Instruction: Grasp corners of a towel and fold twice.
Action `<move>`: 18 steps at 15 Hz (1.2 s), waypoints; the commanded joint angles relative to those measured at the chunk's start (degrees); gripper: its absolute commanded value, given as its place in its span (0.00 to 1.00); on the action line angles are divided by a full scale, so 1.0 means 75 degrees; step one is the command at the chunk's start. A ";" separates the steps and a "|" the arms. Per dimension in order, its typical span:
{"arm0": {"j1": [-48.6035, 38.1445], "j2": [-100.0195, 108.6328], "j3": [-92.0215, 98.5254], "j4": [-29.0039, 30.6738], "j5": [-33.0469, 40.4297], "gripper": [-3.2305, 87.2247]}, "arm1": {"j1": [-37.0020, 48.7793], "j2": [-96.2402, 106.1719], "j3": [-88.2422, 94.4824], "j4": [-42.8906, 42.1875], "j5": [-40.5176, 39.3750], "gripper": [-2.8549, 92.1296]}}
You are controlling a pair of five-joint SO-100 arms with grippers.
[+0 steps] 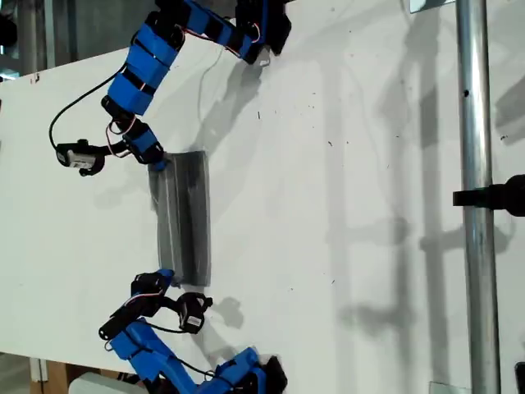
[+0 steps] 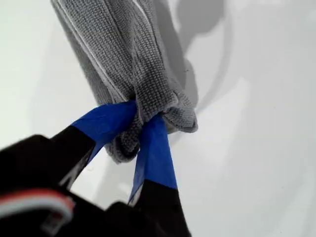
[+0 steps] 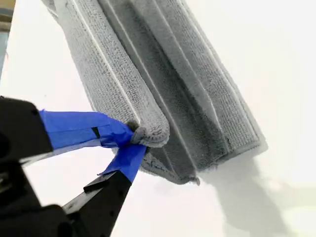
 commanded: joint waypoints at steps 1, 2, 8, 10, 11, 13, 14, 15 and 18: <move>0.0234 0.0258 0.0762 -0.0563 -0.0293 0.00 | -0.0305 0.0410 0.0187 0.0023 0.0199 0.03; 0.0328 0.0199 0.1207 -0.0926 -0.0434 0.00 | -0.0387 0.0223 0.0457 -0.0059 0.0293 0.03; -0.0047 -0.1230 0.1453 -0.1430 -0.0727 0.01 | -0.0328 -0.1406 0.0398 -0.0434 0.0656 0.03; -0.0199 -0.1137 0.1430 -0.1195 -0.0645 0.01 | -0.0246 -0.1395 0.0246 0.0012 0.0668 0.16; -0.0258 -0.0902 0.1430 -0.0949 -0.0609 0.02 | -0.0152 -0.1125 0.0270 0.0305 0.0820 0.22; -0.0410 0.0082 0.1617 -0.0281 -0.0809 0.05 | 0.0035 -0.0223 0.0516 0.0785 0.0879 0.25; -0.0469 0.0680 0.1840 -0.0129 -0.0832 0.05 | 0.0211 0.0281 0.0762 0.0961 0.0926 0.25; -0.0469 0.1148 0.2016 0.0000 -0.0855 0.06 | 0.0434 0.0738 0.1102 0.1043 0.0961 0.26; -0.0234 0.1746 0.2285 0.0305 -0.0785 0.08 | 0.1172 0.1887 0.2438 0.0984 0.1102 0.27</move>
